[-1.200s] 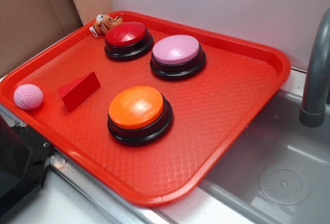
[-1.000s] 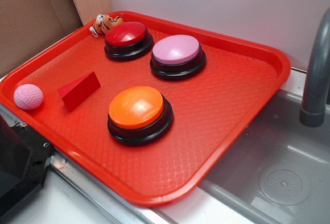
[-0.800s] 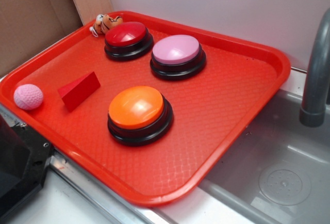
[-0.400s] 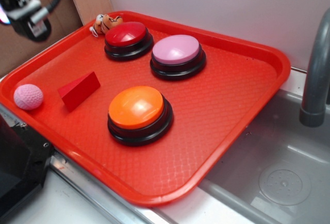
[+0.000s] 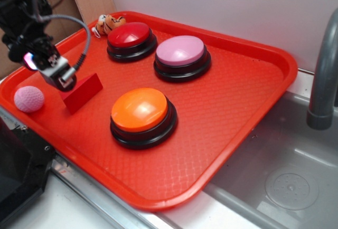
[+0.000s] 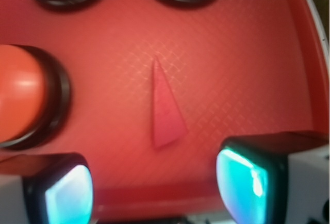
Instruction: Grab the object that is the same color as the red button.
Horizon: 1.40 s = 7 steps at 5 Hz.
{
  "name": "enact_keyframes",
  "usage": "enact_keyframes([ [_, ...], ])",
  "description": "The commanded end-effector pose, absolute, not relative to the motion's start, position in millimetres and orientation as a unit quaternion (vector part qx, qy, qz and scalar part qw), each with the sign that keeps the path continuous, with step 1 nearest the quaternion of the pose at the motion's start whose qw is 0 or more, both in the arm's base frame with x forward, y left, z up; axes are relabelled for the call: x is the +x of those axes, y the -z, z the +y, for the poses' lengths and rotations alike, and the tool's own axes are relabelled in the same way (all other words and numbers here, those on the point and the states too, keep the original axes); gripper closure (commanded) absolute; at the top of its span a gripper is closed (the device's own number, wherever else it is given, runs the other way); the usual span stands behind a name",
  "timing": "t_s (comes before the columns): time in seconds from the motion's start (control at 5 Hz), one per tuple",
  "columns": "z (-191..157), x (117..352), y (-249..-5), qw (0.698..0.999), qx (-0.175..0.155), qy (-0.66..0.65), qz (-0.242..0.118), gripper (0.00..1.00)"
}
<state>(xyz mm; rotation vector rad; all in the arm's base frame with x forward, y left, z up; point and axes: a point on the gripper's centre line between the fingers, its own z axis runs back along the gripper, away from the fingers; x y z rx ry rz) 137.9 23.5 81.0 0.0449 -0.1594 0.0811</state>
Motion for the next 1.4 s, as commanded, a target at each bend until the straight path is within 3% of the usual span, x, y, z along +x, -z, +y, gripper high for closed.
enact_keyframes([
  [0.0, 24, 158, -45, 0.995, 0.023, -0.026, -0.095, 0.0],
  [0.4, 19, 164, -10, 0.997, 0.03, -0.014, -0.073, 0.0],
  [0.6, 29, 164, -13, 0.997, 0.013, -0.048, -0.06, 1.0],
  [0.8, 36, 163, -22, 0.996, 0.002, -0.067, -0.056, 1.0],
  [1.2, 39, 182, -81, 0.993, -0.018, -0.094, -0.061, 1.0],
])
